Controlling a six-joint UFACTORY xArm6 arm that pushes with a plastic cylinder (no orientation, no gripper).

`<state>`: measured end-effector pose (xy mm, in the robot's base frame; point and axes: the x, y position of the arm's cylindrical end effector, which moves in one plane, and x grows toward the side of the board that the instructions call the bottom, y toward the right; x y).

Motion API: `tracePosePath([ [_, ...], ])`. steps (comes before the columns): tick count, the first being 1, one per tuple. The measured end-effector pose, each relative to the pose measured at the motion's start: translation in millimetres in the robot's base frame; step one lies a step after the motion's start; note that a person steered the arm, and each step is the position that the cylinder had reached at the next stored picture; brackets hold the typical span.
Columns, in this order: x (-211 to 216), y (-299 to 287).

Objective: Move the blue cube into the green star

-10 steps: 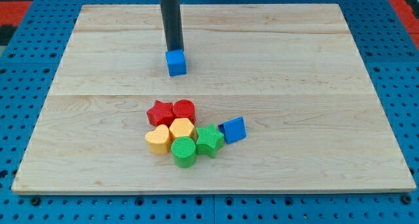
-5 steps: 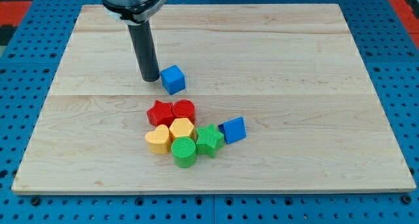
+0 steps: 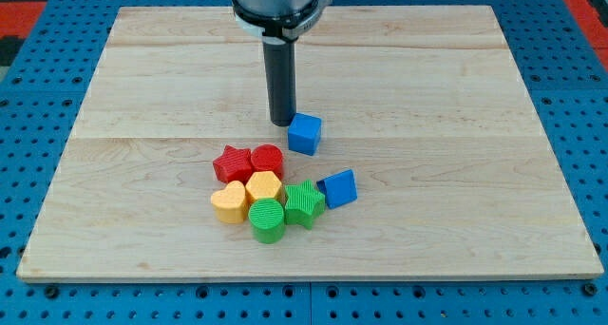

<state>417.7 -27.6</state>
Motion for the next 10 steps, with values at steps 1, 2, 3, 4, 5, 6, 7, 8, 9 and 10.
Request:
tracePosePath([
  [1, -10, 11],
  [2, -12, 23],
  [3, 11, 49],
  [4, 26, 69],
  [5, 37, 79],
  [6, 62, 79],
  [7, 77, 66],
  [8, 43, 77],
  [9, 18, 76],
  [10, 49, 60],
])
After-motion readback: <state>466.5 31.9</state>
